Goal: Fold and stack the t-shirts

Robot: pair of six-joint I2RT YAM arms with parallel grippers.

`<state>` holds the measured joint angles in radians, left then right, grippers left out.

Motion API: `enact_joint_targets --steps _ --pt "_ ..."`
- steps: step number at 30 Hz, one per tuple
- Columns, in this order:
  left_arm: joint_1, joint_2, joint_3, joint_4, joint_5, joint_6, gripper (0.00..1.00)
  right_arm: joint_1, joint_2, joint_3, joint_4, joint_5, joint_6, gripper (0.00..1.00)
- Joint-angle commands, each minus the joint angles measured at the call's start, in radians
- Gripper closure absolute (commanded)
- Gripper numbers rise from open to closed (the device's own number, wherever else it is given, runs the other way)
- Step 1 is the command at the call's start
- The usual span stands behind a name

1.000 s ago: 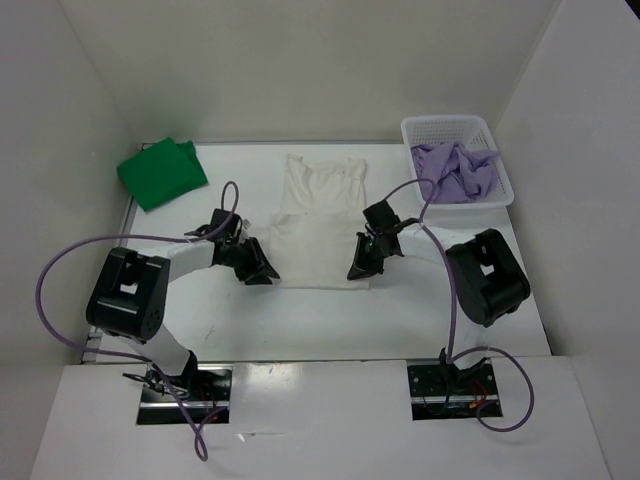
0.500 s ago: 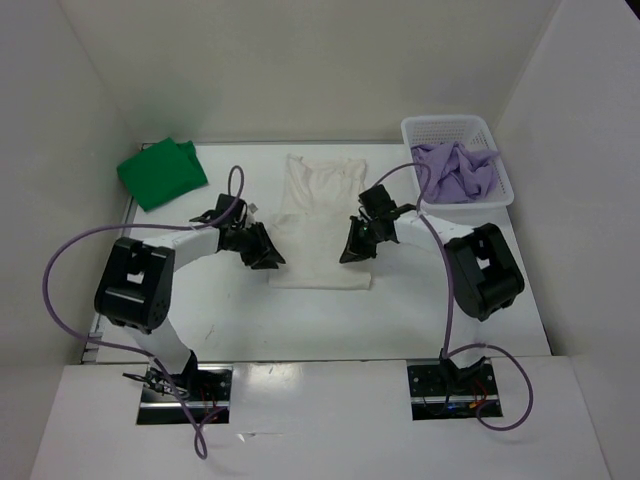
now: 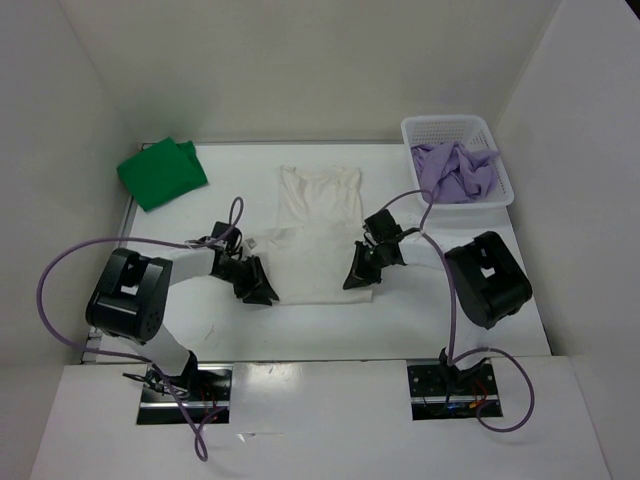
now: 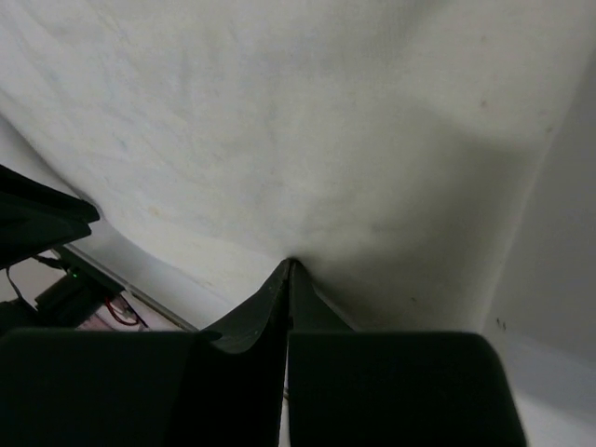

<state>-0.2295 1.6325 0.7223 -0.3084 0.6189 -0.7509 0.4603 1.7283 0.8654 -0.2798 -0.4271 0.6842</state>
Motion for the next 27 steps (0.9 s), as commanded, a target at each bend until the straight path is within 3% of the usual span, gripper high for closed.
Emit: enact_joint_targets --steps 1,3,5,9,11,13,19,23,24,27 --pt "0.018 -0.072 -0.024 -0.184 -0.102 0.082 0.63 0.038 -0.026 -0.063 -0.110 0.059 -0.041 1.00" --pt "0.030 -0.112 0.034 -0.211 -0.102 0.093 0.63 0.038 -0.047 -0.048 -0.157 0.059 -0.072 0.98" --pt "0.030 -0.123 0.167 -0.212 -0.091 0.093 0.64 0.038 -0.058 0.000 -0.199 0.059 -0.090 0.90" --pt "0.030 -0.031 0.418 -0.045 -0.024 -0.004 0.78 0.026 -0.095 0.099 -0.220 0.012 -0.117 0.82" --pt "0.030 0.094 0.526 -0.012 0.005 -0.025 0.86 0.026 -0.104 0.138 -0.220 -0.012 -0.117 0.87" --pt "0.030 0.201 0.665 0.035 -0.065 -0.037 0.94 0.026 -0.104 0.156 -0.200 -0.035 -0.117 1.00" --pt "0.030 0.538 1.047 0.034 -0.215 -0.038 0.97 0.026 -0.104 0.208 -0.150 -0.025 -0.083 1.00" --pt "0.030 0.740 1.330 -0.024 -0.222 -0.038 0.96 0.026 -0.081 0.234 -0.150 -0.039 -0.083 1.00" --pt "0.030 0.821 1.461 -0.047 -0.213 -0.038 0.96 0.026 -0.081 0.234 -0.150 -0.039 -0.083 1.00" --pt "0.019 0.946 1.620 -0.107 -0.235 -0.038 0.94 0.026 -0.081 0.234 -0.150 -0.039 -0.083 1.00"
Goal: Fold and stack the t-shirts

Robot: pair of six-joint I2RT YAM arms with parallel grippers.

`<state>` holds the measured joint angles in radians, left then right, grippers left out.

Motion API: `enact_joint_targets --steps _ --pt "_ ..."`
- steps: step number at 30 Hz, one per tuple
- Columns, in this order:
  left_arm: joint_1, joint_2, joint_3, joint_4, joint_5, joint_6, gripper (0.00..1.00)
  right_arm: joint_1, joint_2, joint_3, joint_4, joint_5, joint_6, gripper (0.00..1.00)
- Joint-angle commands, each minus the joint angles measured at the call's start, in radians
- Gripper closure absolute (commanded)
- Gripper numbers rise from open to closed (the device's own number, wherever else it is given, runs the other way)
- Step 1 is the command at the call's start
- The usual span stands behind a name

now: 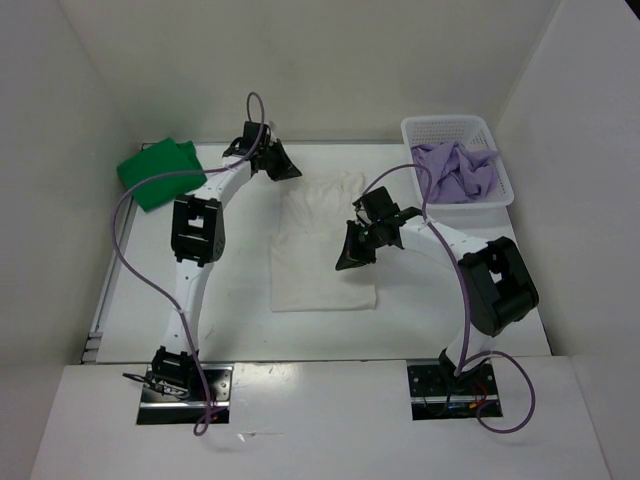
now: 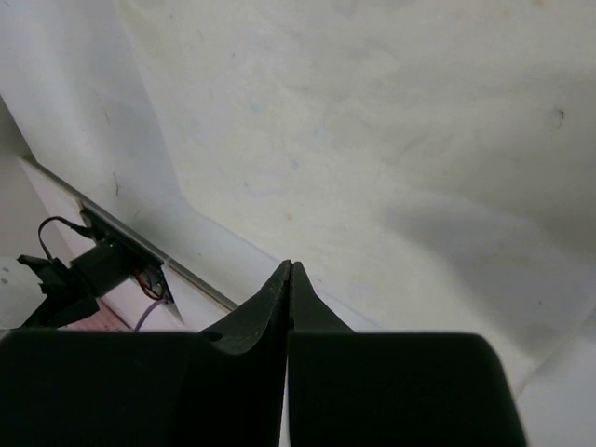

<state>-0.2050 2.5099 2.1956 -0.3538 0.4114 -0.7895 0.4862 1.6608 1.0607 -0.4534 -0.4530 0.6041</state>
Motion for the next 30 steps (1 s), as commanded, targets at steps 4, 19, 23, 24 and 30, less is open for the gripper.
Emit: enact_joint_targets --steps 4,19,23,24,30 --pt "0.004 0.138 0.182 -0.022 -0.037 -0.048 0.93 -0.009 -0.013 0.030 0.033 -0.015 -0.003 1.00" --pt "0.004 0.152 0.194 0.142 0.033 -0.057 0.61 -0.020 -0.044 -0.019 0.024 -0.013 0.006 1.00" --pt "0.004 0.026 0.194 0.162 0.043 -0.039 0.40 -0.020 -0.055 -0.019 0.024 -0.013 0.006 1.00" --pt "0.004 -0.046 0.156 0.162 0.032 -0.028 0.30 -0.020 -0.064 -0.019 0.024 -0.013 0.006 1.00" --pt "0.013 -0.455 -0.325 0.208 -0.043 0.067 0.00 -0.041 -0.154 -0.089 0.024 0.008 0.028 0.94"
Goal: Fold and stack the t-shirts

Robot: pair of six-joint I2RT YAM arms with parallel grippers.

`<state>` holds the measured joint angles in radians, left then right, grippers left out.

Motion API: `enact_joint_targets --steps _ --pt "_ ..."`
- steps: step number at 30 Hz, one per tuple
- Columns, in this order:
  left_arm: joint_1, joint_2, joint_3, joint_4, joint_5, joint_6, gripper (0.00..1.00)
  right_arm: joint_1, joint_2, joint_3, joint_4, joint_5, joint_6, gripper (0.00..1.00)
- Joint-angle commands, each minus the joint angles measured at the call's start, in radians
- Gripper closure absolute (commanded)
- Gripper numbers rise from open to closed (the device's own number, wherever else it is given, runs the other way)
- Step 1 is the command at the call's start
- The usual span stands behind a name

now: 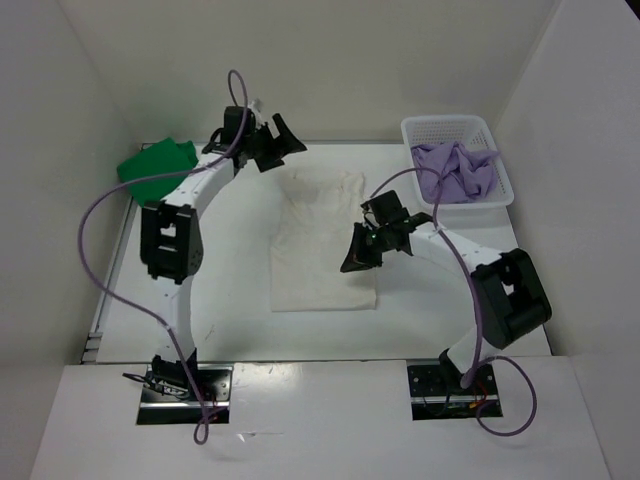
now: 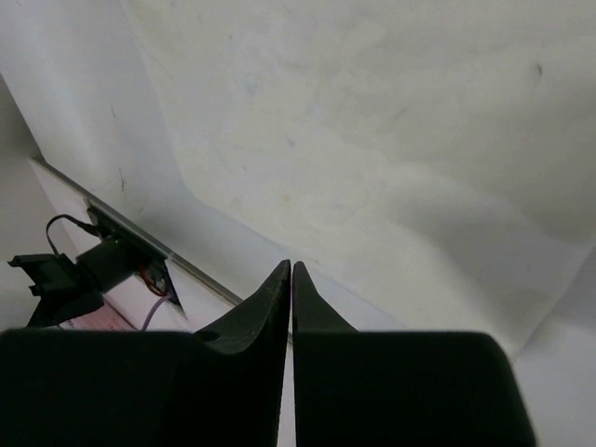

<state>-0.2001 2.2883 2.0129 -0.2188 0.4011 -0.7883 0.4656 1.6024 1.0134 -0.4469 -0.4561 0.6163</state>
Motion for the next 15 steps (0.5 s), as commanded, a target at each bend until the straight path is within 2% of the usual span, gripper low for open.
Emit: enact_joint_targets --steps 1,2,4,5,6,9,11,14,15 --pt "0.008 -0.277 -0.220 0.073 0.000 0.066 0.00 -0.021 -0.111 -0.062 0.028 0.011 0.029 0.91" --pt "0.008 -0.315 -0.373 0.073 0.022 0.078 0.00 -0.044 -0.128 -0.084 0.028 0.011 0.039 0.89" --pt "0.008 -0.446 -0.547 0.062 0.053 0.078 0.00 -0.059 -0.186 -0.157 0.028 0.036 0.074 0.85" --pt "0.008 -0.539 -0.729 0.074 0.068 0.069 0.00 -0.068 -0.208 -0.182 0.028 0.052 0.086 0.79" --pt "0.008 -0.582 -0.806 0.065 0.068 0.069 0.08 -0.068 -0.257 -0.234 0.028 0.077 0.105 0.74" --pt "0.008 -0.734 -1.004 -0.022 0.094 0.044 0.40 -0.117 -0.350 -0.327 -0.016 0.148 0.177 0.68" --pt "0.008 -0.830 -1.138 -0.126 0.085 0.044 0.54 -0.128 -0.387 -0.357 -0.027 0.189 0.210 0.60" --pt "-0.001 -0.920 -1.268 -0.227 0.076 0.026 0.55 -0.128 -0.397 -0.368 -0.041 0.200 0.235 0.53" --pt "-0.001 -0.931 -1.298 -0.241 0.076 0.015 0.51 -0.128 -0.383 -0.381 -0.041 0.200 0.235 0.52"
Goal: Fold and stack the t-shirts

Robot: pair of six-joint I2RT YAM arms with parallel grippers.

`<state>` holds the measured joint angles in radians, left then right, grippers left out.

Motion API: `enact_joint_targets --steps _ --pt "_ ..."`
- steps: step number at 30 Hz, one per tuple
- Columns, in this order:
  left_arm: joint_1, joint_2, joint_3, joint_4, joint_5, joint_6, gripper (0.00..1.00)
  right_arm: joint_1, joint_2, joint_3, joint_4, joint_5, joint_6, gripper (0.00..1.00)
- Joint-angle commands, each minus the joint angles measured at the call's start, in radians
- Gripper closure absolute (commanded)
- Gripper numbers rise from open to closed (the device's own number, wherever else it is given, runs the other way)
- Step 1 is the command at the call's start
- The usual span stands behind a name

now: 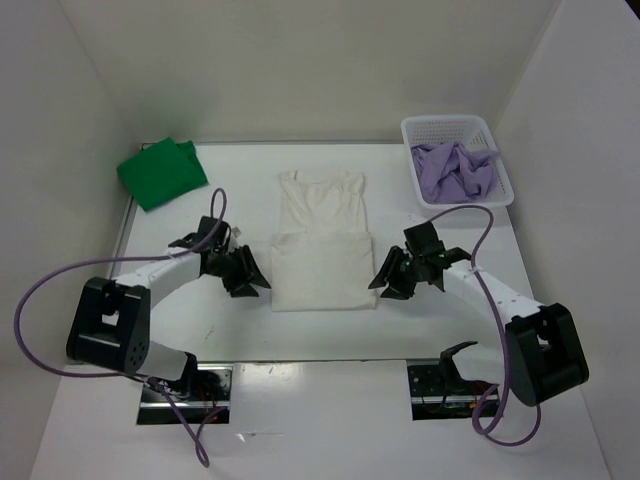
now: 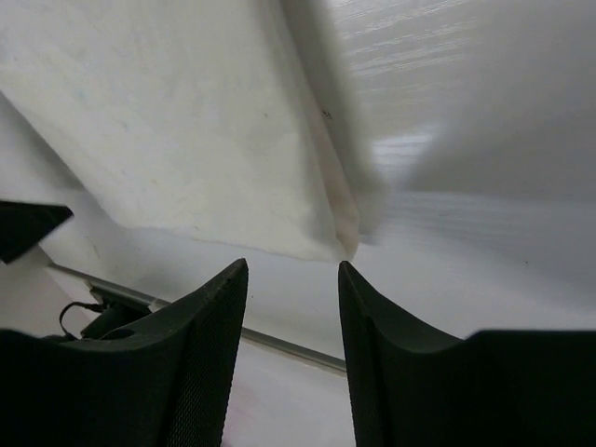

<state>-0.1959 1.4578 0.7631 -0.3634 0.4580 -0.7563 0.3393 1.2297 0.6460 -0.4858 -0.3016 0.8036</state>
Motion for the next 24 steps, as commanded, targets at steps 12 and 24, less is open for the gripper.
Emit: enact_joint_targets --steps 12,24 --pt "-0.005 -0.005 -0.168 -0.006 0.045 -0.041 0.31 0.007 0.040 -0.144 0.133 0.012 0.117 0.53" --pt "-0.051 0.093 -0.125 0.064 0.033 -0.052 0.46 0.017 0.149 -0.163 0.266 -0.021 0.126 0.65"
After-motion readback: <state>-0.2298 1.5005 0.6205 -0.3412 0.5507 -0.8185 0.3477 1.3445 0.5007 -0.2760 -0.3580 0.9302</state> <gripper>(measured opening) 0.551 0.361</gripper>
